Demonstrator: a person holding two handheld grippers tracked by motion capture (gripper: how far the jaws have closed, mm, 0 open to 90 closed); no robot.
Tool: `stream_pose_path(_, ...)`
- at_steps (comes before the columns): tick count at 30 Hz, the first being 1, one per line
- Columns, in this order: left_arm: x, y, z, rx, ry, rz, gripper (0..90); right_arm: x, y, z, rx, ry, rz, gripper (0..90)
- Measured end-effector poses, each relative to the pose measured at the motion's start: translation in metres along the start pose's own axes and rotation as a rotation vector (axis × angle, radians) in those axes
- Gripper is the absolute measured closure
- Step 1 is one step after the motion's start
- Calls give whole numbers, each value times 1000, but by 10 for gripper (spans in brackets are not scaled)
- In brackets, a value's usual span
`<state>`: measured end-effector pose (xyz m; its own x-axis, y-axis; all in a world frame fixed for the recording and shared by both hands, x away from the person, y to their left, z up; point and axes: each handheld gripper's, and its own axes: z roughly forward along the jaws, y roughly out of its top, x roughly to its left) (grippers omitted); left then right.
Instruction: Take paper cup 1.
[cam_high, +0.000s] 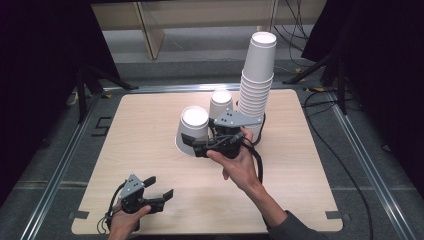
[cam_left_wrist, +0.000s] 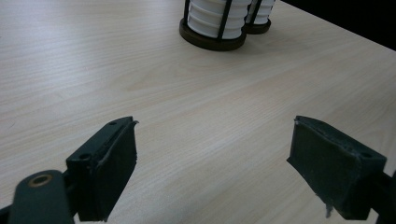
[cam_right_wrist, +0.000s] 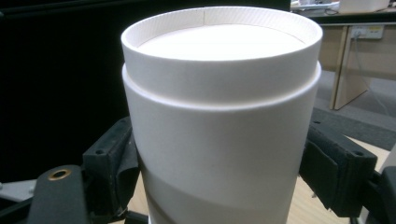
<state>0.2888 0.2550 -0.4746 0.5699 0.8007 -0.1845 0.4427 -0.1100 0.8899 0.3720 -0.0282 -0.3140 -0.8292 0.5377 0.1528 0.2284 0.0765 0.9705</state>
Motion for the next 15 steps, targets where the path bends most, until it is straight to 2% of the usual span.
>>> stream_pose_path(2, 0, 1, -1, 7, 5, 5, 143, 0, -7, 2, 9, 15, 38, 207)
stream_pose_path(3, 0, 1, -1, 13, 4, 14, 143, -2, -10, 4, 7, 13, 11, 207)
stream_pose_path(5, -1, 1, 0, -11, -15, 10, 143, -2, -16, 6, 24, 20, 34, 207)
stream_pose_path(8, -1, 1, -1, -8, -15, 29, 143, -2, -26, 7, 38, 25, 24, 206)
stream_pose_path(10, -2, 1, 0, -24, -19, 18, 143, -2, -27, 7, 43, 17, 17, 207)
stream_pose_path(11, -3, 2, -2, -1, -8, 30, 143, -2, -33, 8, 44, 35, 39, 206)
stream_pose_path(12, -3, 2, -2, -1, -8, 30, 143, -3, -36, 7, 46, 24, 20, 206)
stream_pose_path(15, -3, 2, -2, 1, -9, 37, 143, -4, -41, 7, 66, 18, 33, 206)
